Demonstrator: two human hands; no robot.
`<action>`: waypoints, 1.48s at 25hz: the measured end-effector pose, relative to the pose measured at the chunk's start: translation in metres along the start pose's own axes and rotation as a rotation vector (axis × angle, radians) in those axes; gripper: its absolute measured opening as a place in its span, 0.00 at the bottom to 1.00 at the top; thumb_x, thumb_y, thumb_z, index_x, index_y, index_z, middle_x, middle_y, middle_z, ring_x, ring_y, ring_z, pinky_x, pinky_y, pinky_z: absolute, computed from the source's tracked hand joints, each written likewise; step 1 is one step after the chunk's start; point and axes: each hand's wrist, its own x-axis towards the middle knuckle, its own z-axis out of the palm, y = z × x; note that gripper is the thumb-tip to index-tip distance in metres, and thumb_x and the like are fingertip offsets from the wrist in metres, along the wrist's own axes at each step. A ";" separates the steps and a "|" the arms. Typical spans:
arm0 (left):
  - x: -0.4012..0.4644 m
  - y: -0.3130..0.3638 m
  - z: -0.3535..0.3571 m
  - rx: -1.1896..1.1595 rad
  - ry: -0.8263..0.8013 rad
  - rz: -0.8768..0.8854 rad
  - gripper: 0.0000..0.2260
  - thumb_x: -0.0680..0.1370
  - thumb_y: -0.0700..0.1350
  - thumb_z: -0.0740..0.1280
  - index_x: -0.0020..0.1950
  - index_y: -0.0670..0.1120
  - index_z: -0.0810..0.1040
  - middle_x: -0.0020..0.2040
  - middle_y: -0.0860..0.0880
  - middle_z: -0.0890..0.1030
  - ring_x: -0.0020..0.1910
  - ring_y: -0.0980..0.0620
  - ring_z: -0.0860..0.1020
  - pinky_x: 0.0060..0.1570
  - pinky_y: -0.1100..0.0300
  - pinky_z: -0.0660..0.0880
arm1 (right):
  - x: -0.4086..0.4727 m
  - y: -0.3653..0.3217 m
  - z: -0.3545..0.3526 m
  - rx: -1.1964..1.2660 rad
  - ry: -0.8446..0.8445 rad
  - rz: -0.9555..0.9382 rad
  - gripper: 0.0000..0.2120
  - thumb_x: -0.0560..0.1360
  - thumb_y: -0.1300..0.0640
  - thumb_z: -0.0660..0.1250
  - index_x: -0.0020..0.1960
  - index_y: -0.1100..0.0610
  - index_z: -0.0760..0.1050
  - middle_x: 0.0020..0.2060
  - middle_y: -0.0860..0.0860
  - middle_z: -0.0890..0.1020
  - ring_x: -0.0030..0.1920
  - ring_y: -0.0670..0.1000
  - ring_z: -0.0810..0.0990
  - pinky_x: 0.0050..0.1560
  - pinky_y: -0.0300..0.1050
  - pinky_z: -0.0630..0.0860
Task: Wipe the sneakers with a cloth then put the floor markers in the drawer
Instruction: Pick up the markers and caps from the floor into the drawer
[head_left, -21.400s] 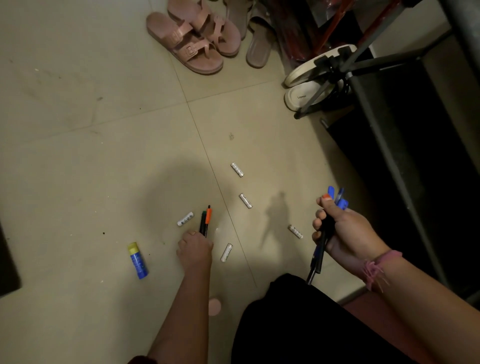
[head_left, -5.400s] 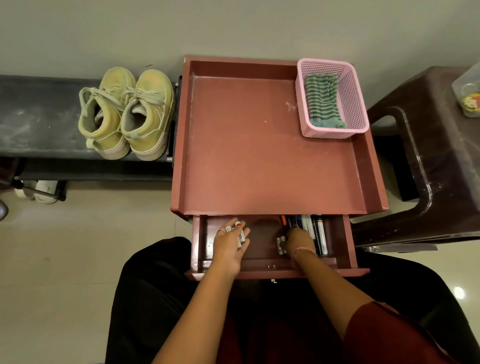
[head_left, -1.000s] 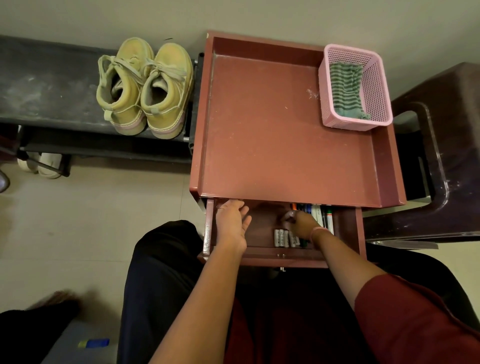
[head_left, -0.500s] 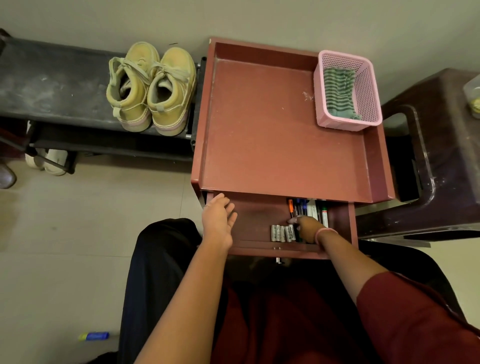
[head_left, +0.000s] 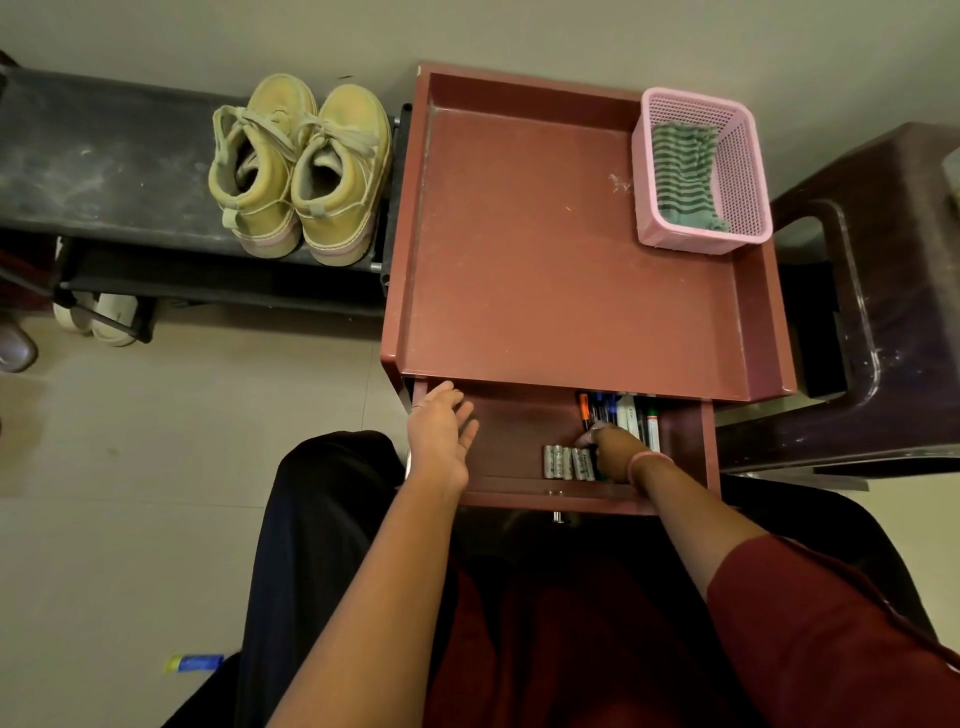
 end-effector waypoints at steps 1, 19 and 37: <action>0.000 0.000 0.001 -0.005 0.001 -0.004 0.18 0.81 0.40 0.61 0.71 0.46 0.71 0.59 0.48 0.78 0.55 0.53 0.78 0.44 0.62 0.75 | 0.000 -0.001 -0.001 -0.001 -0.011 0.014 0.23 0.74 0.72 0.57 0.66 0.58 0.73 0.65 0.56 0.70 0.64 0.56 0.72 0.65 0.38 0.63; -0.047 0.063 -0.061 -0.350 -0.010 0.065 0.17 0.80 0.36 0.62 0.69 0.40 0.71 0.58 0.43 0.78 0.58 0.48 0.76 0.57 0.58 0.73 | -0.074 -0.101 -0.084 0.185 0.102 -0.223 0.13 0.79 0.63 0.57 0.58 0.59 0.76 0.46 0.51 0.79 0.44 0.49 0.76 0.54 0.45 0.75; -0.005 0.089 -0.305 -0.393 0.459 0.232 0.07 0.81 0.43 0.61 0.57 0.45 0.73 0.56 0.46 0.77 0.53 0.50 0.77 0.52 0.59 0.74 | -0.081 -0.426 -0.046 0.162 0.015 -0.685 0.11 0.76 0.62 0.59 0.53 0.56 0.78 0.41 0.51 0.82 0.41 0.49 0.81 0.46 0.40 0.76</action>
